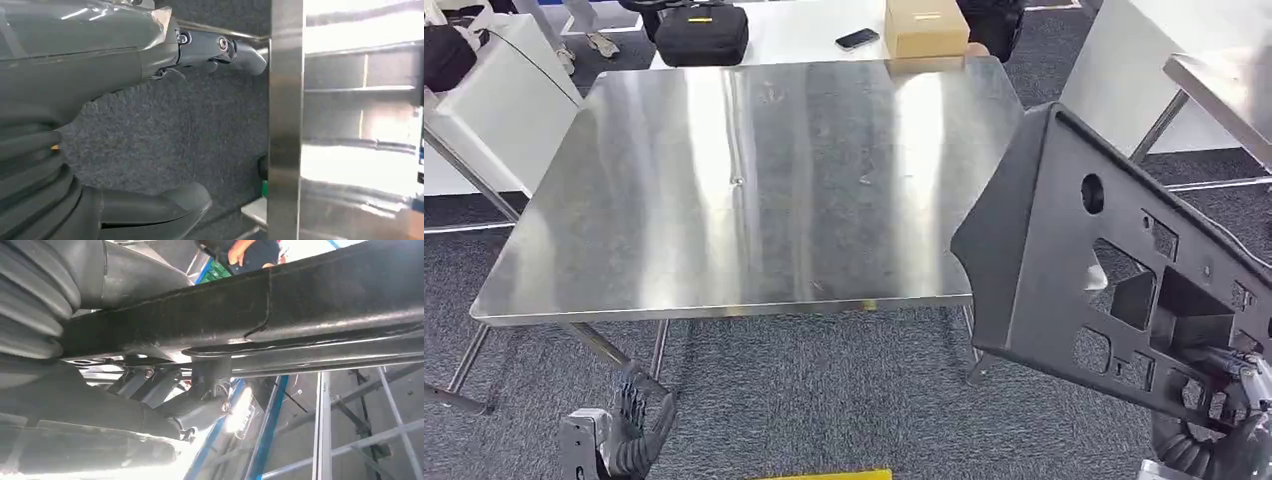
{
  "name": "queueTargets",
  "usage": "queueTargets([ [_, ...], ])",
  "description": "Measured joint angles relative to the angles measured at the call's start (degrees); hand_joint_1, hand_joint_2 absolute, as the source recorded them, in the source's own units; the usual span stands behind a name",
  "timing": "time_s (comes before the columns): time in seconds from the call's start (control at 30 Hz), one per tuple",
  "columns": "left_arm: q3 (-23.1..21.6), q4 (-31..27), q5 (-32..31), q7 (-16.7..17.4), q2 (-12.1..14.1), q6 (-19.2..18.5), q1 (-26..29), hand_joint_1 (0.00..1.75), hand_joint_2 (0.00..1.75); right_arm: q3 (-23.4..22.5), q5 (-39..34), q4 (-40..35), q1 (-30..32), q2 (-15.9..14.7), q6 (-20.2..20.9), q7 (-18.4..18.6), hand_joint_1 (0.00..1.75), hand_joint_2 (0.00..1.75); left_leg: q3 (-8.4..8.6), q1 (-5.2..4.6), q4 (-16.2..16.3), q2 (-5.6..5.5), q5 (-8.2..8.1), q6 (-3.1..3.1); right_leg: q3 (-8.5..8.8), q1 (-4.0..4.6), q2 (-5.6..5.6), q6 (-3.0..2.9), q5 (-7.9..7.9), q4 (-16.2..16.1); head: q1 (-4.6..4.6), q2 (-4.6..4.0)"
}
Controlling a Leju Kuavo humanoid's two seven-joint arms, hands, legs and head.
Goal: Take the parts from the cabinet and place them on the table.
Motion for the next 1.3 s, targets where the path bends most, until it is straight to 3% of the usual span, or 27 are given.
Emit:
queueTargets([
  [0.07,0.02,-0.02,0.0,0.02,0.0,-0.02,0.05,0.0,1.75,0.0,0.04,-0.2,0.06,0.02,0.0,0.17,1.69,1.75,3.99,-0.02,-9.11,-0.05,5.51,0.59,0.56,0.07,0.24,0.08,-0.27,0.0,0.0,0.0],
  [0.1,0.02,-0.04,0.0,0.02,0.02,-0.02,0.04,0.0,1.75,0.0,0.04,-0.33,0.06,0.02,0.0,0.22,1.69,1.75,6.16,-0.05,-13.66,-0.2,7.42,1.12,0.76,0.08,0.32,0.31,-0.5,-0.02,0.0,0.0],
  [0.13,0.02,-0.04,0.0,0.04,0.02,-0.02,0.01,0.0,1.75,0.02,0.07,-0.39,0.07,0.02,0.0,0.22,1.69,1.75,6.79,-0.36,-15.04,-0.27,6.65,1.15,0.71,0.86,0.35,0.75,-0.78,0.21,0.11,0.0],
  [0.2,0.0,-0.09,0.0,0.07,-0.02,-0.13,0.09,0.0,1.75,0.02,0.17,-0.48,0.22,0.02,-0.02,0.22,1.69,1.75,6.61,-0.69,-14.98,-0.28,6.69,1.39,0.62,0.51,0.42,1.22,-0.84,0.04,0.07,0.0],
  [0.27,0.0,-0.32,0.0,0.07,-0.04,-0.18,0.05,0.0,1.75,-0.02,0.17,-0.74,0.3,-0.04,-0.02,0.24,1.69,1.75,7.09,-0.92,-15.65,-0.29,6.93,2.06,1.19,0.46,0.41,1.91,-0.6,-0.92,0.02,0.0],
  [0.3,0.02,-0.42,0.02,0.07,-0.11,-0.17,0.17,0.0,1.75,-0.02,0.17,-0.9,0.48,-0.02,-0.02,0.35,1.69,1.75,7.82,-0.78,-16.4,-0.3,7.53,1.51,1.12,0.91,0.22,1.32,-0.48,-0.89,0.24,0.0],
  [0.33,0.07,-0.48,0.0,0.09,-0.04,-0.17,0.05,0.0,1.75,-0.13,0.2,-1.01,0.32,-0.09,-0.09,0.31,1.69,1.75,7.93,-0.86,-16.44,-0.33,7.55,1.59,1.71,0.84,0.16,1.09,-0.33,-1.39,0.28,0.0],
  [0.53,0.13,-0.48,0.04,0.52,-0.07,0.02,0.16,0.0,1.75,0.0,0.37,-1.05,0.26,-0.2,-0.11,0.85,1.69,1.75,7.92,-1.27,-16.38,-0.35,7.33,2.14,2.0,0.61,0.13,1.13,-0.31,-1.86,0.31,0.0],
  [0.6,0.13,-0.5,0.04,0.52,-0.09,0.02,0.18,0.0,1.75,0.0,0.44,-1.05,0.24,-0.2,-0.11,0.85,1.69,1.75,7.92,-1.37,-16.38,-0.35,7.32,2.2,1.98,0.53,0.13,1.25,-0.27,-1.89,0.26,0.0],
  [0.67,0.13,-0.57,0.04,0.61,-0.11,0.02,0.18,0.0,1.75,0.0,0.57,-1.05,0.25,-0.2,-0.11,0.98,1.69,1.75,7.92,-1.43,-16.37,-0.35,7.28,2.35,1.96,0.45,0.13,1.72,-0.21,-1.91,0.28,0.0],
  [1.0,0.13,-0.9,0.04,0.81,-0.48,0.02,0.17,0.0,1.75,0.0,0.87,-1.11,0.29,-0.48,-0.11,1.18,1.69,1.75,8.01,-1.25,-16.37,-0.32,7.28,2.38,1.96,0.6,0.13,1.74,-0.21,-1.9,0.24,0.0],
  [1.07,0.13,-0.96,0.02,0.83,-0.5,0.0,0.17,0.0,1.75,-0.02,0.9,-1.18,0.31,-0.55,-0.11,1.2,1.69,1.75,7.94,-1.4,-16.15,-0.32,7.13,2.56,1.99,0.37,0.14,2.18,-0.17,-1.97,0.24,0.0],
  [1.17,0.13,-1.01,-0.09,0.94,-0.52,-0.33,0.16,0.0,1.75,-0.02,1.22,-1.27,0.35,-0.55,-0.13,1.35,1.69,1.75,7.93,-1.51,-16.15,-0.33,7.06,2.73,1.98,0.26,0.14,2.3,-0.13,-2.01,0.24,0.0],
  [1.23,0.13,-1.09,-0.17,1.07,-0.55,-0.41,0.14,0.0,1.75,-0.04,1.38,-1.48,0.36,-0.55,-0.11,1.38,1.69,1.75,7.94,-1.55,-16.54,-0.33,6.91,3.18,2.01,0.28,0.14,2.82,-0.35,-2.28,0.2,0.0],
  [1.27,0.13,-1.29,-0.22,1.11,-0.74,-0.44,0.16,0.0,1.75,-0.13,1.42,-1.79,0.45,-0.63,-0.13,1.4,1.69,1.75,8.63,-0.68,-17.48,-0.17,7.46,3.59,1.7,0.34,0.06,2.98,-0.59,-1.69,0.18,0.0],
  [1.3,0.2,-1.38,-0.28,1.14,-0.81,-0.44,0.07,0.0,1.75,-0.13,1.46,-1.81,0.5,-0.61,-0.13,1.44,1.69,1.75,9.05,-0.75,-17.74,-0.13,7.41,3.69,0.98,0.18,-0.13,2.9,-1.36,0.24,0.33,0.0],
])
